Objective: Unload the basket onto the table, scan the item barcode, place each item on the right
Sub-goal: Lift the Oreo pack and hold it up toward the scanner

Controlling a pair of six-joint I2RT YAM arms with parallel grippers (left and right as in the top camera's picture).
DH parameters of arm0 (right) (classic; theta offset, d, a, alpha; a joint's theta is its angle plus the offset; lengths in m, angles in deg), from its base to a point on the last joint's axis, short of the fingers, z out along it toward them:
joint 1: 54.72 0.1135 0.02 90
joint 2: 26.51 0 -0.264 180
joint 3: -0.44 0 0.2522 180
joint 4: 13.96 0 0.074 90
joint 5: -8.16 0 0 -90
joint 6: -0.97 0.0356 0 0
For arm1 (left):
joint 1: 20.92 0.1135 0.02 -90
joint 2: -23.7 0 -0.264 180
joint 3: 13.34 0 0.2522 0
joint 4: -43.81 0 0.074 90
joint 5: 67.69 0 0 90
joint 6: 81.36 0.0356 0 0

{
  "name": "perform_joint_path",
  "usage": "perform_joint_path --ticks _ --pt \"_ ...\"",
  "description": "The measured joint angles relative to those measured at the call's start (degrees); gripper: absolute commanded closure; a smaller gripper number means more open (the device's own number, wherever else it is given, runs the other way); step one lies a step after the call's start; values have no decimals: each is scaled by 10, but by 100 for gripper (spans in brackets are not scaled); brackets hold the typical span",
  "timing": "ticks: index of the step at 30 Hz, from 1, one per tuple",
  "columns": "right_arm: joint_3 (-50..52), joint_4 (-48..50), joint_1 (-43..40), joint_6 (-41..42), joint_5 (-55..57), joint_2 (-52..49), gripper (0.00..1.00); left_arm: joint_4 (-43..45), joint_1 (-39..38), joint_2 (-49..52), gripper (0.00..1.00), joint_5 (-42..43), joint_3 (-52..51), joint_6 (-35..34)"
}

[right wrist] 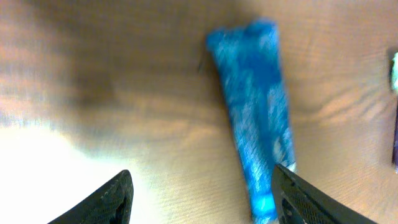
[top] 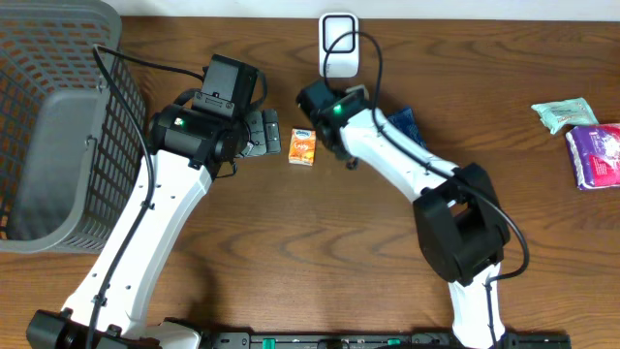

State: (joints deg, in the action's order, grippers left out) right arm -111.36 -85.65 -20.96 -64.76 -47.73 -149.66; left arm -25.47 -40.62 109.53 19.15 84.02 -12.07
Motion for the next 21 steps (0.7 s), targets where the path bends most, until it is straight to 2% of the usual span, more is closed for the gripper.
perform_joint_path --ticks 6,17,19,21 --pt "21 36 -55 -78 -11 0 35 0 0 0 2 0 0 0" --pt "142 172 -99 -120 -7 5 41 0 0 0 2 0 0 0" --pt "155 196 -103 -126 -4 9 50 0 0 0 2 0 0 0" --pt "179 228 -105 -133 5 15 87 0 0 0 2 0 0 0"
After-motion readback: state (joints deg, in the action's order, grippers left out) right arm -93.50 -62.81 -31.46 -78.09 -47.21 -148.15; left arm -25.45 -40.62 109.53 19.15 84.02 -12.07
